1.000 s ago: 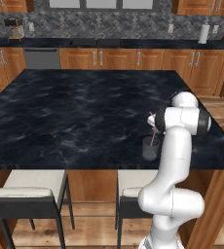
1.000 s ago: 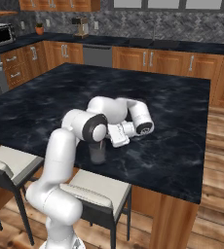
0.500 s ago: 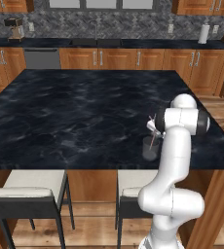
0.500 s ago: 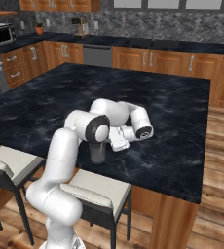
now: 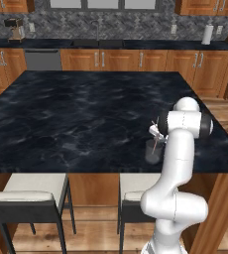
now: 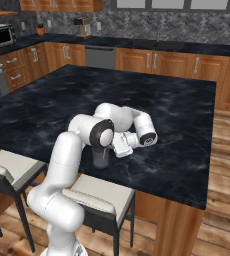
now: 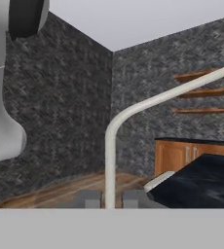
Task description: Take a straw from the drawer in front and place it inside the glass cup on the dining counter.
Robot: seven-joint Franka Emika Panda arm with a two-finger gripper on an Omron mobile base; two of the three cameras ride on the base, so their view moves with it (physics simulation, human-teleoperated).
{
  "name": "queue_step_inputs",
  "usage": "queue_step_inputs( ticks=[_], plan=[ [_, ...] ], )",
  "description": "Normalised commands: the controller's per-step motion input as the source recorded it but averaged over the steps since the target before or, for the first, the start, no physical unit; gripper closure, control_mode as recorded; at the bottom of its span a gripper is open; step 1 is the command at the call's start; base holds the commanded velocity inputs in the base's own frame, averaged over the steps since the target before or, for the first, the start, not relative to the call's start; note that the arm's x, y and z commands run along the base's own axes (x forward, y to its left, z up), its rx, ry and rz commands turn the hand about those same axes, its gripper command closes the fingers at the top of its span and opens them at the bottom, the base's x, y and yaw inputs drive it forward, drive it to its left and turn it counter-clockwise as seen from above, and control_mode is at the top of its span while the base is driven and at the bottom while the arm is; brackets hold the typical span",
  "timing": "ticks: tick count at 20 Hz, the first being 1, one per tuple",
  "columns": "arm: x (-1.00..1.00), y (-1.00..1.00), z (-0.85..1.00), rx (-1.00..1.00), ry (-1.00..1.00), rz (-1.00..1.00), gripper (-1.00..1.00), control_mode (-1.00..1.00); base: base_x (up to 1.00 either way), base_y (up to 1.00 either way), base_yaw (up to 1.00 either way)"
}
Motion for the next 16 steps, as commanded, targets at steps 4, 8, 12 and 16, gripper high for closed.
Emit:
queue_step_inputs(
  ticks=[4, 8, 12, 16],
  plan=[
    [0.0, 0.0, 0.0, 0.0, 0.0, 0.0, -1.0, -1.0, 0.0, 0.0, 0.0],
    [0.0, 0.0, 0.0, 0.0, 0.0, 0.0, -1.0, -1.0, 0.0, 0.0, 0.0],
    [0.0, 0.0, 0.0, 0.0, 0.0, -0.04, -1.0, -1.0, 0.0, 0.0, 0.0],
    [0.0, 0.04, 0.0, -0.01, 0.0, -0.06, -1.0, -1.0, 0.0, 0.0, 0.0]
  ],
)
